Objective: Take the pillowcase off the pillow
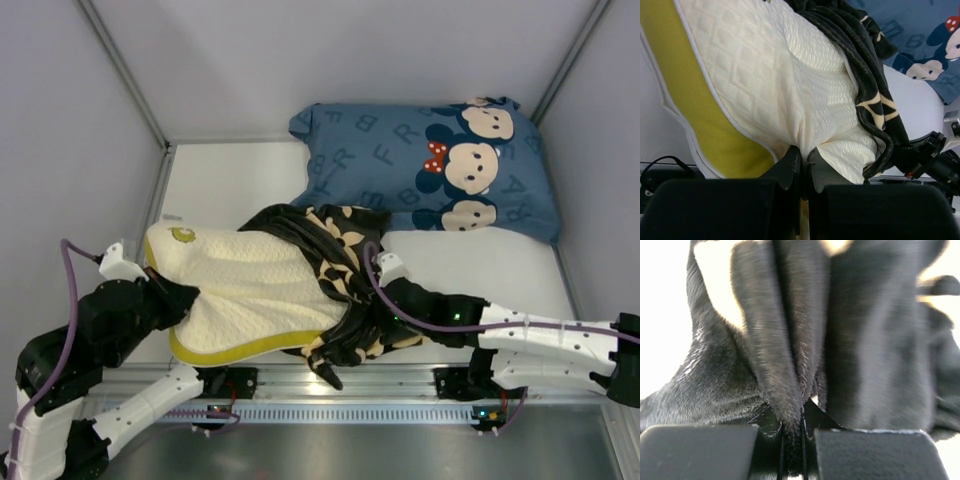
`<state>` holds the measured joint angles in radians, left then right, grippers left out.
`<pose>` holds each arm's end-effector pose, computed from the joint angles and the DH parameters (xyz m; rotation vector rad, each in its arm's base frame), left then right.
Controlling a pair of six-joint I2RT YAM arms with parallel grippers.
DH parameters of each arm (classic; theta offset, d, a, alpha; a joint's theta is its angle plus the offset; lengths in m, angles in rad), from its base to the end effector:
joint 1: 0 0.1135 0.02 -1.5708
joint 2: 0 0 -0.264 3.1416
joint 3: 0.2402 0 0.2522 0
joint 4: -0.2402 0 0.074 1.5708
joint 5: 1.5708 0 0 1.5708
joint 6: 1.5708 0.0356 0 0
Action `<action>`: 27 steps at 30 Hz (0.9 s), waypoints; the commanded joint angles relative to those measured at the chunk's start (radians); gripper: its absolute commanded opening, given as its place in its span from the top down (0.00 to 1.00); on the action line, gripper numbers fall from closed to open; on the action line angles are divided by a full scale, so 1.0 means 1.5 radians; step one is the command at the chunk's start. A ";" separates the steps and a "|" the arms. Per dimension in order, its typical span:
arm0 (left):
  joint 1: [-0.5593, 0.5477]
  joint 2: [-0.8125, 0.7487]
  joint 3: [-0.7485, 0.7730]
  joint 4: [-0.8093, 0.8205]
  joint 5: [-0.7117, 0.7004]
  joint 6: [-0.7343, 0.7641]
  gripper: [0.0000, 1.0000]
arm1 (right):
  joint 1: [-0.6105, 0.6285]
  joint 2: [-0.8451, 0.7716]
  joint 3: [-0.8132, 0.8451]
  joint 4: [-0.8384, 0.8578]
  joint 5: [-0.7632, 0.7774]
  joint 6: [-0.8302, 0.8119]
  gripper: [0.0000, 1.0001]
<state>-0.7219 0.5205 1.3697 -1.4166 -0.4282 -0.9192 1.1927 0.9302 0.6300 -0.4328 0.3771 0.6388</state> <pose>0.0079 0.0128 0.4112 -0.4587 2.0769 -0.5343 0.0836 0.1750 0.2384 -0.4394 2.2582 0.5429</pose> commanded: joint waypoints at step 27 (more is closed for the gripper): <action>0.000 0.138 -0.332 0.423 0.434 0.099 1.00 | -0.041 0.187 0.250 0.006 0.012 -0.120 0.34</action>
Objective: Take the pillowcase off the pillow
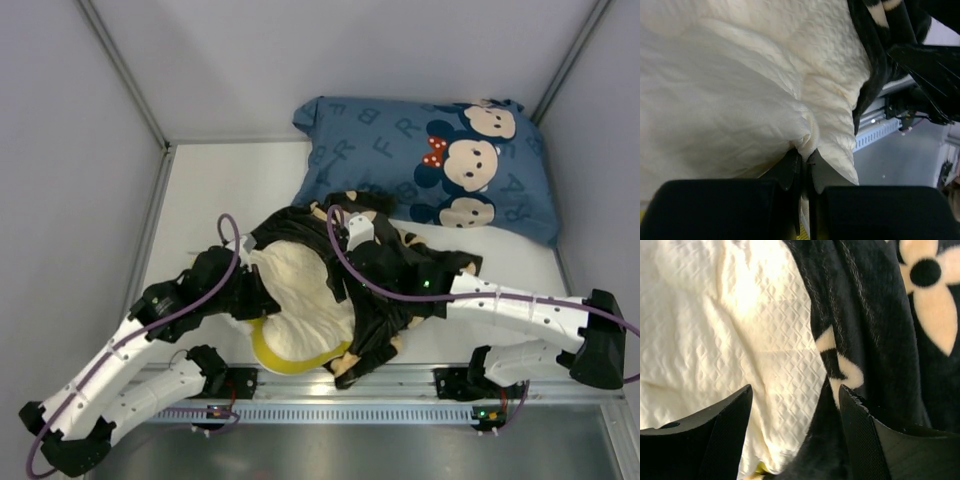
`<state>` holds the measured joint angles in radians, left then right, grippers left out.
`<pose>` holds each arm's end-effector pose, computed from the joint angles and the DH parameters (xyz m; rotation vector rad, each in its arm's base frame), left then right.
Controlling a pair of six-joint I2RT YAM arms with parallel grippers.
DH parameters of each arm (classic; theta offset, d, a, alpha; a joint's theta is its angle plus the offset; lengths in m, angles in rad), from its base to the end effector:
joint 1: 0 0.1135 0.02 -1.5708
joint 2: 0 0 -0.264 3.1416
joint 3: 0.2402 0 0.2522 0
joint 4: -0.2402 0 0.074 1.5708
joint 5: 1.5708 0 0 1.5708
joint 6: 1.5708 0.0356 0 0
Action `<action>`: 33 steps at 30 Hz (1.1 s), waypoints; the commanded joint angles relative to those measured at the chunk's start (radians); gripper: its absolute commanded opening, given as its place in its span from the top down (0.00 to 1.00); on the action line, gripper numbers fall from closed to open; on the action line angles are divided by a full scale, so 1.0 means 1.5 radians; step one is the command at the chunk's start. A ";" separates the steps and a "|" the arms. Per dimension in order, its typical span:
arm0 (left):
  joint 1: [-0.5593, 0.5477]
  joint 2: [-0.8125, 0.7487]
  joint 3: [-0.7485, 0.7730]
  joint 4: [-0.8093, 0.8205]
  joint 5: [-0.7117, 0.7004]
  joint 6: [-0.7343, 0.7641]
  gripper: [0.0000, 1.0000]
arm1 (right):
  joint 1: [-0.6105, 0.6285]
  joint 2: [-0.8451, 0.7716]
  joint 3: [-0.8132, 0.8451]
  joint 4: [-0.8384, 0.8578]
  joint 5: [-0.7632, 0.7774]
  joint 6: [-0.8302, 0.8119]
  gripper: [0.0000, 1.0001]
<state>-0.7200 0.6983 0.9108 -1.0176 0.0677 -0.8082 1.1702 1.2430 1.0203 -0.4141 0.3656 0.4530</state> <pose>0.0890 -0.0813 0.3146 -0.0770 2.5260 -0.7659 0.1183 0.2468 0.3041 -0.5796 2.1304 0.5243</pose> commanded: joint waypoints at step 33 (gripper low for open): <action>-0.026 0.003 0.118 0.020 -0.219 0.012 0.01 | -0.094 -0.021 -0.144 0.040 -0.090 -0.001 0.36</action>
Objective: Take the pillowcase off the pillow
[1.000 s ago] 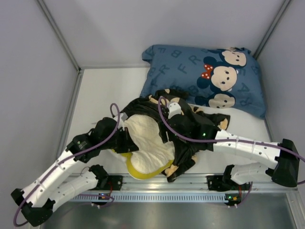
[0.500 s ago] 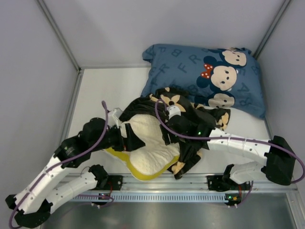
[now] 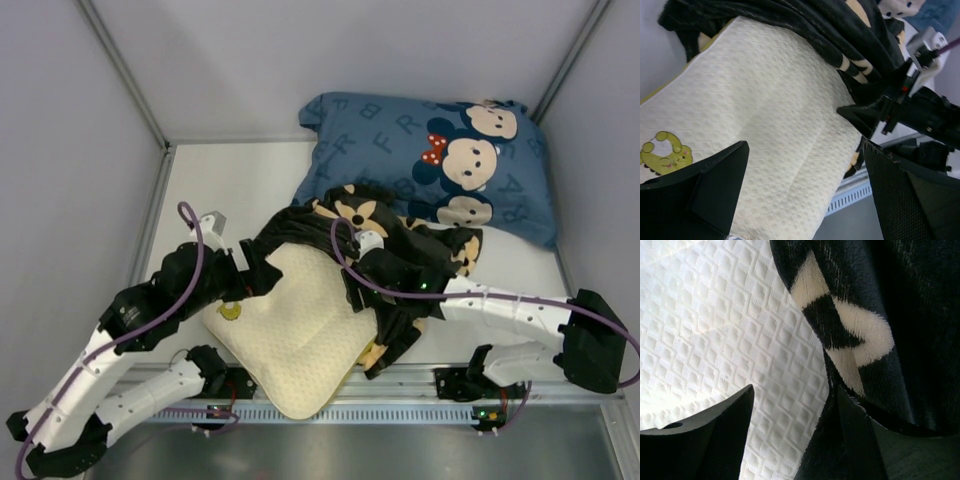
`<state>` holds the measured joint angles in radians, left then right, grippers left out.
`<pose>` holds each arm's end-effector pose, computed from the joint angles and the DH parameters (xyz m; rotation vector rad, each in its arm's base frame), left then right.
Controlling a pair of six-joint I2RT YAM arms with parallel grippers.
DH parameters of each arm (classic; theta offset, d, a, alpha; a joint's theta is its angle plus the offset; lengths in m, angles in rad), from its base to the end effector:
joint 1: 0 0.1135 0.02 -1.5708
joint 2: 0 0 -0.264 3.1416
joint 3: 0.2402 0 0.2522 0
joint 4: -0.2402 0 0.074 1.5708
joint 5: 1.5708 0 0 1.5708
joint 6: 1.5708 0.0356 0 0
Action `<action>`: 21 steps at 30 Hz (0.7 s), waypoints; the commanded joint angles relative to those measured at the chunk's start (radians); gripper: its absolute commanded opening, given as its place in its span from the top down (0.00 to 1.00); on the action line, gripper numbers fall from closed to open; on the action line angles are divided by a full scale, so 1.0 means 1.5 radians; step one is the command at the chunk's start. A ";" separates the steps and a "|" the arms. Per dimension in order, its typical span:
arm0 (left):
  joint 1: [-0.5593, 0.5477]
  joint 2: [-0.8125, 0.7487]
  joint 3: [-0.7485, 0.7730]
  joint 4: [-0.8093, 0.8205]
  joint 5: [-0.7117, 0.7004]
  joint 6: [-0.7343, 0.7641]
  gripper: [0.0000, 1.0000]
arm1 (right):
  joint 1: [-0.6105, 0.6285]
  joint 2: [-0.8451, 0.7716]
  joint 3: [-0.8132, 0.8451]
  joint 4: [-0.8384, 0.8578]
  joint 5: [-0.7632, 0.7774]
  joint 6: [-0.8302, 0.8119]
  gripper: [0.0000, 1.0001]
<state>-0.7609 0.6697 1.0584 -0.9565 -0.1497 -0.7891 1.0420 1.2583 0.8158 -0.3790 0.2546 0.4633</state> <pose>0.0826 -0.0713 0.3670 -0.1228 2.2226 -0.7340 0.1388 0.2198 0.2346 -0.5681 2.3309 0.4202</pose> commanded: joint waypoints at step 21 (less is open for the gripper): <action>0.103 0.397 -0.033 0.136 -0.088 0.087 0.01 | -0.009 -0.213 -0.086 -0.001 -0.052 -0.030 0.36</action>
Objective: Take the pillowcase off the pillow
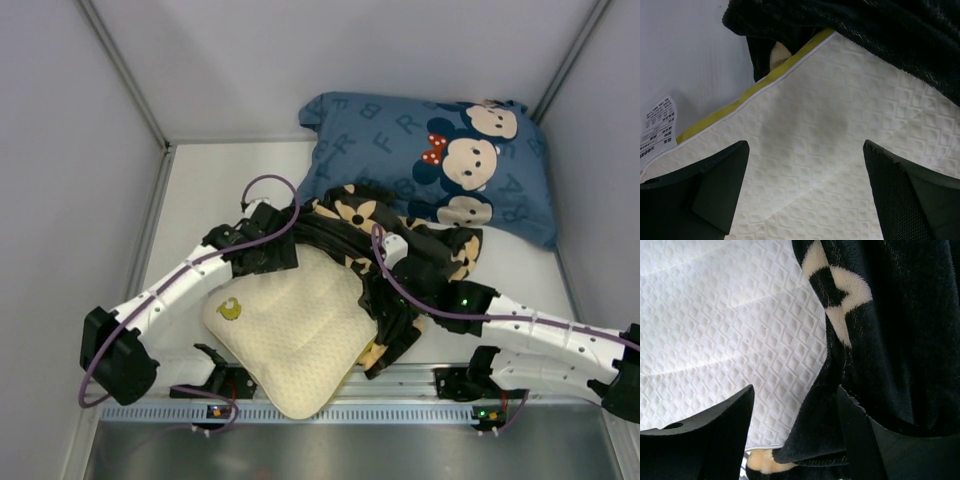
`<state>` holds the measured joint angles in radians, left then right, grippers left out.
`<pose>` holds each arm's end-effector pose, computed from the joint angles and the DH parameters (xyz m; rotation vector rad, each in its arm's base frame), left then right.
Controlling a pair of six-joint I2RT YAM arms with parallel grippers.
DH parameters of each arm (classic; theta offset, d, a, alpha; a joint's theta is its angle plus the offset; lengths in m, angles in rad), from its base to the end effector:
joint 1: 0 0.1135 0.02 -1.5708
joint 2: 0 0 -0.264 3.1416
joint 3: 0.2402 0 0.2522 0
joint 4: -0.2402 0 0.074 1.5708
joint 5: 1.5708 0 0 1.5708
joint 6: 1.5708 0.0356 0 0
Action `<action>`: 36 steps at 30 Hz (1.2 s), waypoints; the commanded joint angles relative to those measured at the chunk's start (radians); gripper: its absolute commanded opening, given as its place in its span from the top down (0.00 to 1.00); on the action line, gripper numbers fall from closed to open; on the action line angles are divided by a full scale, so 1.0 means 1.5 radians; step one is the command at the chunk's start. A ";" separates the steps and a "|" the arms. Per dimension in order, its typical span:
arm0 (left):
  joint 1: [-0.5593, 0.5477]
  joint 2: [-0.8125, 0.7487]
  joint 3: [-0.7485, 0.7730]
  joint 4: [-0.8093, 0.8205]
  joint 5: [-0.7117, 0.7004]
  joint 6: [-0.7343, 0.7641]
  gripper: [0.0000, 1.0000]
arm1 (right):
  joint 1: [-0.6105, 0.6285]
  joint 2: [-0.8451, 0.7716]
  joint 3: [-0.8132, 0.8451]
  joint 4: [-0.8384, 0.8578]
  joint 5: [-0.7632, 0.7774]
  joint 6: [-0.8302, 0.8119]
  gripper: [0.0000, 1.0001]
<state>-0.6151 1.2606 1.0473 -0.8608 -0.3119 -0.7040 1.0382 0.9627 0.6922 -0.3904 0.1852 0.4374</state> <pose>0.2047 -0.1313 0.2768 -0.2159 2.5550 -0.0798 0.1109 0.1753 0.2556 -0.5768 2.2128 0.5947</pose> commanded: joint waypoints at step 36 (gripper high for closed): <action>0.028 -0.220 -0.321 0.352 0.379 0.020 1.00 | -0.090 0.497 0.594 -0.055 0.014 -0.274 0.37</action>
<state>-0.5652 0.9920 0.5709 -0.3508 0.1799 -0.6601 0.9119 1.6367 1.5002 -0.4263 0.2005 0.1566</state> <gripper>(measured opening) 0.032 0.628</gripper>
